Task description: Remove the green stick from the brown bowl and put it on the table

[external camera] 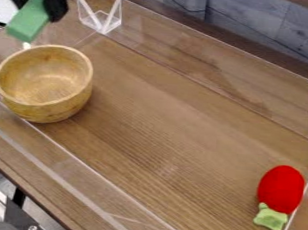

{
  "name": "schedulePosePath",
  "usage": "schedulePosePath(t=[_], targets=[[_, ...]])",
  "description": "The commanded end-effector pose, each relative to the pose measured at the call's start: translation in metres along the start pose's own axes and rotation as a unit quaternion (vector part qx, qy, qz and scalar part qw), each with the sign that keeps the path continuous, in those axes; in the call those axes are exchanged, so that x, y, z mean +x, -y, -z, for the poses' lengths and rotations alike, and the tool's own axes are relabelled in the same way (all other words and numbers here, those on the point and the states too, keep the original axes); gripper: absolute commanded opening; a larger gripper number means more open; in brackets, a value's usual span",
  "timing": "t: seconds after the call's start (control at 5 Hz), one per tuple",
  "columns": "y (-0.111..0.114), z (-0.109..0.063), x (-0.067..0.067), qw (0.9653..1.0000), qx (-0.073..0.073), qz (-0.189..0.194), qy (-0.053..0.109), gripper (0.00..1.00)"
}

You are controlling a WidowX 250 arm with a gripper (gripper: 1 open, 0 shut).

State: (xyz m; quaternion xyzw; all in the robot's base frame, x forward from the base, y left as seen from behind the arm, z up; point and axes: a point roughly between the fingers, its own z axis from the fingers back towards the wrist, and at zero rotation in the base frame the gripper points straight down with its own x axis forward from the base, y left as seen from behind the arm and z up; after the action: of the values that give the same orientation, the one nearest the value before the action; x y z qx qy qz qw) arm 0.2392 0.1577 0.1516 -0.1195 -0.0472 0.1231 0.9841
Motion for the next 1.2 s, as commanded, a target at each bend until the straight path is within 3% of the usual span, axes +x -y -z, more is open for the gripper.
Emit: schedulePosePath(t=[0.0, 0.2, 0.6, 0.8, 1.0], targets=[[0.032, -0.005, -0.007, 0.9989, 0.001, 0.045, 0.012, 0.0], [0.068, 0.019, -0.016, 0.996, 0.002, 0.089, 0.0, 0.0], [0.131, 0.074, -0.041, 0.9905, 0.019, 0.135, -0.017, 0.0], [0.151, 0.1, -0.05, 0.9898, 0.032, 0.138, -0.02, 0.0], [0.157, 0.124, -0.053, 0.9889, 0.047, 0.14, -0.019, 0.0]])
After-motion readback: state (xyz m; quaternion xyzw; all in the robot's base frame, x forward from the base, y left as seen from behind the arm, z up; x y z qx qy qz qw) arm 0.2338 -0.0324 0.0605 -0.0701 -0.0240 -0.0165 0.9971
